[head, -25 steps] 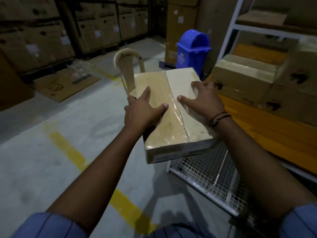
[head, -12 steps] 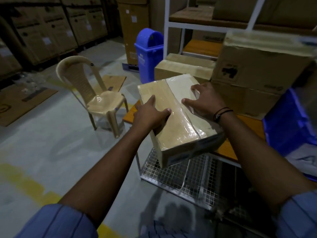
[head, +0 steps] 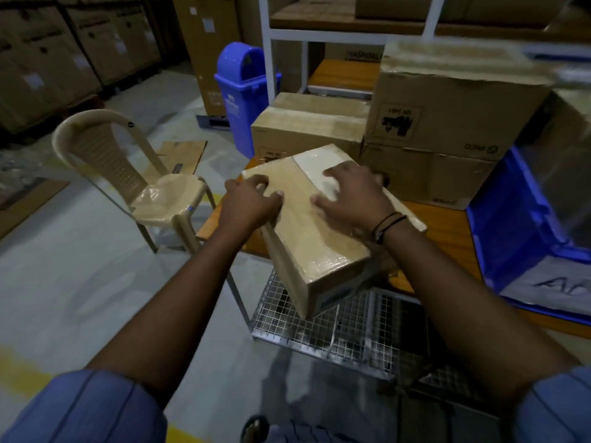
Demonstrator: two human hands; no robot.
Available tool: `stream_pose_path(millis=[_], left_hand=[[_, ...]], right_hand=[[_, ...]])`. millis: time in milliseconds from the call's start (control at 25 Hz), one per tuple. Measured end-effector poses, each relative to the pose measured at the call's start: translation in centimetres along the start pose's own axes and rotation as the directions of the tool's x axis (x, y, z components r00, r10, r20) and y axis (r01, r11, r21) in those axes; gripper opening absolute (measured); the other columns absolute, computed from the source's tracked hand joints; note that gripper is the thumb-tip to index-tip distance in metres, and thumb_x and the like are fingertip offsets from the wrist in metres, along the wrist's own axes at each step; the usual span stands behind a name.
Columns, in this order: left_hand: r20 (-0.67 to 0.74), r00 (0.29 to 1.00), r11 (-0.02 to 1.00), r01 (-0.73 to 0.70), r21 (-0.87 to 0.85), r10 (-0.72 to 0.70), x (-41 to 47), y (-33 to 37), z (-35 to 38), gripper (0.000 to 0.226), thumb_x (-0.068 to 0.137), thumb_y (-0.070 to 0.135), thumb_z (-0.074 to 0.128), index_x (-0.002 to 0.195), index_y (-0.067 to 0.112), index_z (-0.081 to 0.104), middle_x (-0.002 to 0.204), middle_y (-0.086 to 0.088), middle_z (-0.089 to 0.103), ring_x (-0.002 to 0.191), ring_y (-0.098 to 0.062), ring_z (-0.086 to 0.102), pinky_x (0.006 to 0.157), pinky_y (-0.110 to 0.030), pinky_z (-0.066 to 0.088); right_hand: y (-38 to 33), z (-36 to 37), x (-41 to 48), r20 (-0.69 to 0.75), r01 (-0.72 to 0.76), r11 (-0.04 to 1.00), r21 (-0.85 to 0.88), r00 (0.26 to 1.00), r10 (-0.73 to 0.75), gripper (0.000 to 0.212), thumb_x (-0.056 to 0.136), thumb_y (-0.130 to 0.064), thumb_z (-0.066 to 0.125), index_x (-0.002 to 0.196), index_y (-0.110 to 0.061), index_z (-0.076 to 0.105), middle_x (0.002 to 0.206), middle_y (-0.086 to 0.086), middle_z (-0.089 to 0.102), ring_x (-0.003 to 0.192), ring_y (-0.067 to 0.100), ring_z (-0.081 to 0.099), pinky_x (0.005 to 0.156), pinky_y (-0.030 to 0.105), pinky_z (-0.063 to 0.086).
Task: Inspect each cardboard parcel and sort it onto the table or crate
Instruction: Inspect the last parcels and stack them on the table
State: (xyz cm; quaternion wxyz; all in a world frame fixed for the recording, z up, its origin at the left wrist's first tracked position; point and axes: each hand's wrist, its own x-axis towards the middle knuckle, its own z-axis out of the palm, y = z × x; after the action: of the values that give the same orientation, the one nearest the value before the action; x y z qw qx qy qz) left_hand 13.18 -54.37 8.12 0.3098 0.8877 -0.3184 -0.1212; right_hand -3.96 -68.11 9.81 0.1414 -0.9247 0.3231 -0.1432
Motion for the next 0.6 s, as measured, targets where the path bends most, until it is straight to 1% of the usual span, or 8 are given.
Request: stream_pose_path(millis=[80,120,200,280,360,480,560,600], left_hand=[[0.015,1.0,0.998,-0.028,0.057,0.027,1.9,0.0,-0.6,0.061,0.092,0.053,0.067,0.147,0.031,0.053,0.154,-0.016,0.034,0.136,-0.04,0.047,0.113,-0.047,0.043],[0.025,0.998,0.995,-0.06,0.083,0.058,2.8,0.0,-0.9,0.06,0.093,0.052,0.067,0.148,0.032,0.052,0.156,-0.016,0.033,0.139,-0.042,0.043,0.113,-0.048,0.04],[0.069,0.992,0.988,-0.115,0.107,0.108,4.1,0.1,-1.2,0.059,0.091,0.055,0.066,0.145,0.033,0.056,0.151,-0.016,0.045,0.137,-0.04,0.046,0.112,-0.05,0.042],[0.091,0.986,0.989,-0.145,0.041,0.141,5.0,-0.4,-1.2,0.064,0.081,0.064,0.062,0.138,0.036,0.061,0.139,-0.014,0.058,0.123,-0.035,0.06,0.103,-0.051,0.051],[0.086,0.979,0.983,-0.186,0.002,0.185,5.2,-1.1,-1.0,0.062,0.082,0.066,0.059,0.138,0.038,0.061,0.138,-0.014,0.059,0.114,-0.032,0.065,0.093,-0.046,0.056],[0.046,0.969,0.969,-0.241,-0.046,0.243,4.5,-2.4,-0.3,0.063,0.087,0.069,0.051,0.143,0.04,0.058,0.133,-0.016,0.062,0.106,-0.03,0.066,0.078,-0.038,0.054],[0.048,0.959,0.956,-0.273,-0.107,0.279,3.6,-3.1,0.5,0.065,0.088,0.072,0.049,0.145,0.04,0.056,0.135,-0.013,0.062,0.109,-0.027,0.066,0.083,-0.039,0.056],[0.041,0.953,0.945,-0.292,-0.147,0.301,3.1,-3.2,1.0,0.065,0.09,0.072,0.05,0.147,0.039,0.054,0.136,-0.012,0.06,0.112,-0.025,0.064,0.087,-0.039,0.056]], right_hand=[[-3.5,0.7,-2.0,0.106,0.087,0.996,0.005,0.991,-0.087,0.074,0.087,-0.074,0.059,0.147,-0.029,0.052,0.151,0.005,0.047,0.138,0.03,0.042,0.109,0.049,0.031],[-4.9,1.2,-3.1,0.156,0.121,0.993,-0.006,0.981,-0.119,0.076,0.087,-0.077,0.057,0.147,-0.03,0.051,0.152,0.005,0.046,0.139,0.03,0.04,0.109,0.049,0.03],[-6.3,1.9,-4.6,0.202,0.163,0.984,-0.076,0.969,-0.145,0.076,0.088,-0.074,0.057,0.149,-0.032,0.047,0.159,0.005,0.037,0.145,0.03,0.032,0.113,0.051,0.026],[-6.3,1.9,-5.1,0.175,0.133,0.985,-0.107,0.978,-0.112,0.073,0.089,-0.067,0.059,0.152,-0.033,0.043,0.163,0.004,0.032,0.148,0.028,0.027,0.117,0.05,0.022],[-5.2,1.4,-5.3,0.138,0.063,0.99,-0.13,0.989,-0.045,0.072,0.089,-0.066,0.06,0.151,-0.032,0.044,0.162,0.004,0.034,0.147,0.026,0.029,0.117,0.048,0.023],[-2.3,0.3,-6.5,0.054,-0.105,0.979,-0.173,0.992,0.116,0.073,0.088,-0.071,0.06,0.147,-0.03,0.049,0.158,0.004,0.04,0.144,0.027,0.034,0.115,0.047,0.026],[0.0,-0.1,-8.1,-0.058,-0.298,0.938,-0.178,0.954,0.292,0.079,0.083,-0.079,0.06,0.144,-0.029,0.051,0.159,0.006,0.038,0.145,0.03,0.034,0.115,0.049,0.031],[0.9,-0.1,-9.0,-0.121,-0.397,0.908,-0.132,0.916,0.383,0.083,0.081,-0.081,0.061,0.144,-0.028,0.051,0.161,0.009,0.033,0.146,0.034,0.032,0.115,0.052,0.034]])
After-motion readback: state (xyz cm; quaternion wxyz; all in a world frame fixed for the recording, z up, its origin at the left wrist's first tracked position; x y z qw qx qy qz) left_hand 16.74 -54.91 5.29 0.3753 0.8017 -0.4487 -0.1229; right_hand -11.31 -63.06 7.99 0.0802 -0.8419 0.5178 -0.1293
